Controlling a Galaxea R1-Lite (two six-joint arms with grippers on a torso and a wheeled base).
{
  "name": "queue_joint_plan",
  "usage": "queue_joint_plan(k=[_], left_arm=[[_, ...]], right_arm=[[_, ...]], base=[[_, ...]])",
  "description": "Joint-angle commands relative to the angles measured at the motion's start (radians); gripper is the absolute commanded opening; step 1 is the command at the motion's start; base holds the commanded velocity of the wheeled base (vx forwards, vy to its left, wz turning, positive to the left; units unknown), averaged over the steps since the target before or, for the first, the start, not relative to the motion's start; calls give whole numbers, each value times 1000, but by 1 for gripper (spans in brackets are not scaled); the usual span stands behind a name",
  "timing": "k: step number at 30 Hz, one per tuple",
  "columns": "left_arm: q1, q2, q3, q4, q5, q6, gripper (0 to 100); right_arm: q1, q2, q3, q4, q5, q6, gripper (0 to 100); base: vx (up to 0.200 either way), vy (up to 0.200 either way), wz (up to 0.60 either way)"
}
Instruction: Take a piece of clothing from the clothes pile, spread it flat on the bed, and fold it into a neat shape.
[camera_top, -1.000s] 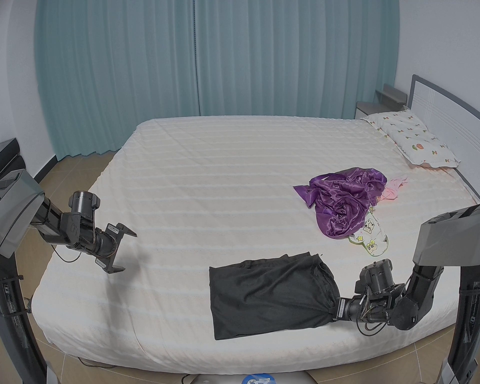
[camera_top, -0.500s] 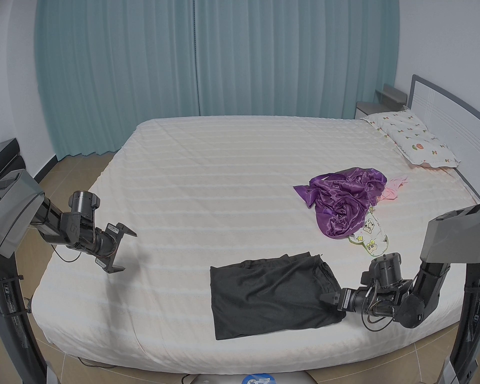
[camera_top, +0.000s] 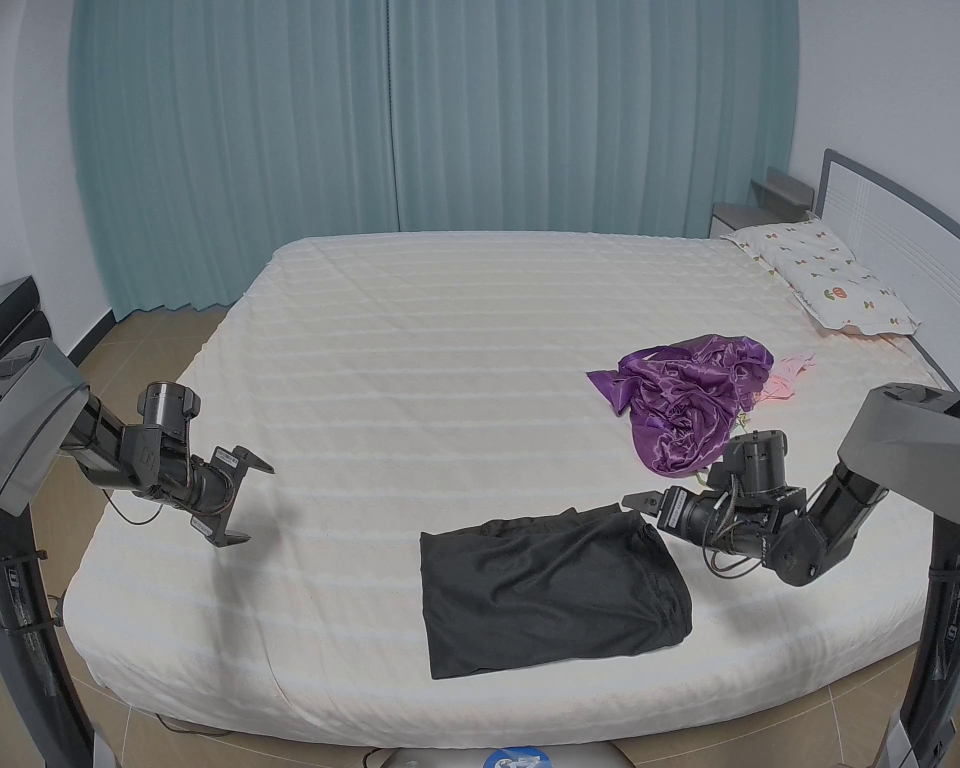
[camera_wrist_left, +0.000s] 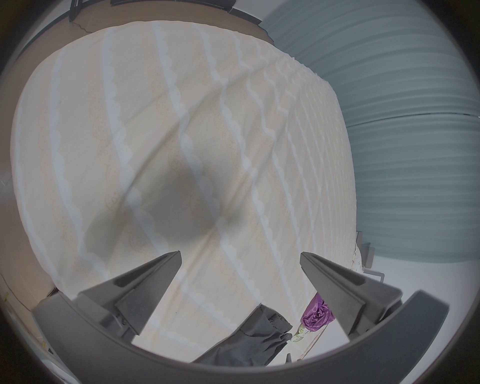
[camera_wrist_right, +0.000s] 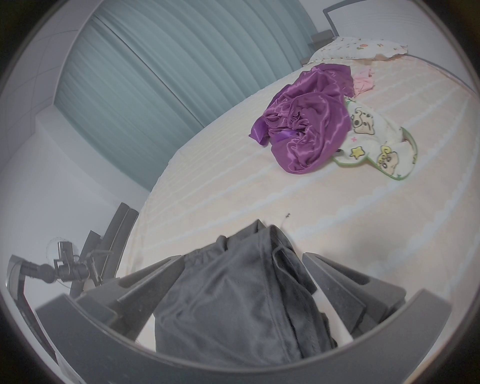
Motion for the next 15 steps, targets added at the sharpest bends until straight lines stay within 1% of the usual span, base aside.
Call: queue_joint_plan(k=[1, 7, 11, 15], left_arm=[[-1, 2, -1, 0, 0, 0, 100], [-1, 2, -1, 0, 0, 0, 100], [-1, 2, -1, 0, 0, 0, 100], [-1, 2, -1, 0, 0, 0, 100]], right_arm=[[21, 148, -187, 87, -7, 27, 100], [24, 201, -269, 117, -21, 25, 100], [21, 209, -283, 163, -26, 27, 100], [19, 218, -292, 159, -24, 29, 100]], base=[[0, 0, 0], [0, 0, 0], [0, 0, 0], [0, 0, 0]])
